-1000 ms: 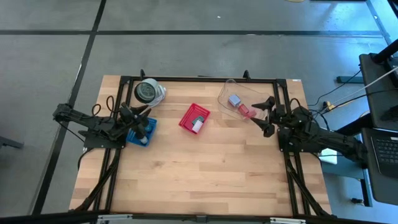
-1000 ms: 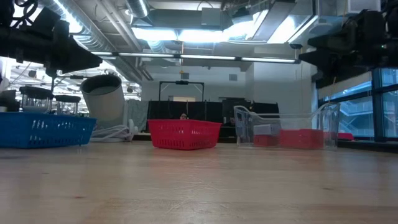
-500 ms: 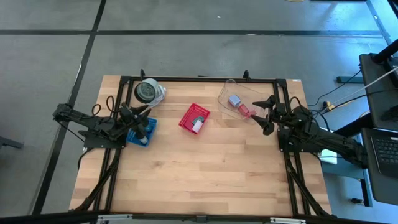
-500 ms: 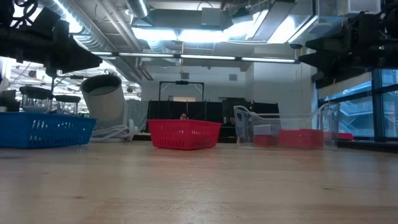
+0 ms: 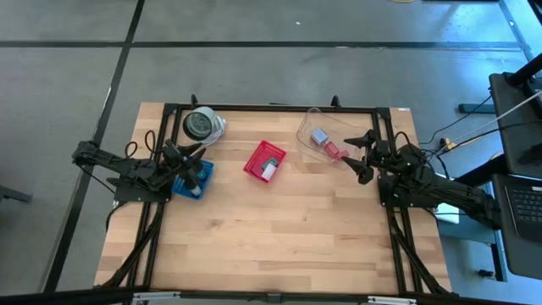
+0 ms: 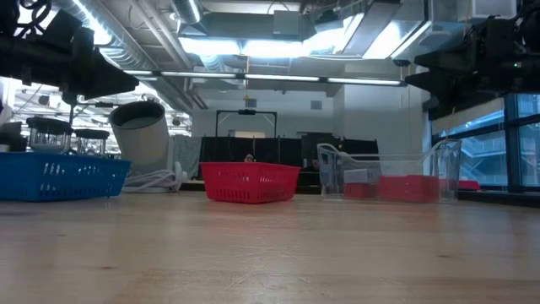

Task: Pick & Place Office items
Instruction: Return to Home Position

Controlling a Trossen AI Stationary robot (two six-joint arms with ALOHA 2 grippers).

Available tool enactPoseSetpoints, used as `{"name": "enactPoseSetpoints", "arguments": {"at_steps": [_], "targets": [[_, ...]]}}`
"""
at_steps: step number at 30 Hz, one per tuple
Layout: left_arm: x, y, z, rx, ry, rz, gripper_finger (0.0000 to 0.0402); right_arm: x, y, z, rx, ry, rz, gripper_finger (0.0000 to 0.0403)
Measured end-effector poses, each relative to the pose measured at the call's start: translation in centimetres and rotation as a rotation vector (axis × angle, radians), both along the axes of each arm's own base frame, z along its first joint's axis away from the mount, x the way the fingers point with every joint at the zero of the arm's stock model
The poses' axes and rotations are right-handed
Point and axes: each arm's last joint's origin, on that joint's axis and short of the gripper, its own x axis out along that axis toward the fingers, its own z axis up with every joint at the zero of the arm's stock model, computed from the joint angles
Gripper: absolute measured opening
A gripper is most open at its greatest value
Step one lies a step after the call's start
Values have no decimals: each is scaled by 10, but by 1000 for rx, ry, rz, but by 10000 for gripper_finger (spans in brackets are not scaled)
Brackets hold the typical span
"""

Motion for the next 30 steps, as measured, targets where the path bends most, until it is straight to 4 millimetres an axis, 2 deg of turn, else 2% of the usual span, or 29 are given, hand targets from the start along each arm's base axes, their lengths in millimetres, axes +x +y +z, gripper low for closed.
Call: {"name": "enactPoseSetpoints", "arguments": {"at_steps": [30], "targets": [[0, 0, 0, 0, 0, 0, 119, 0, 0, 0, 0, 0, 0, 324]]}}
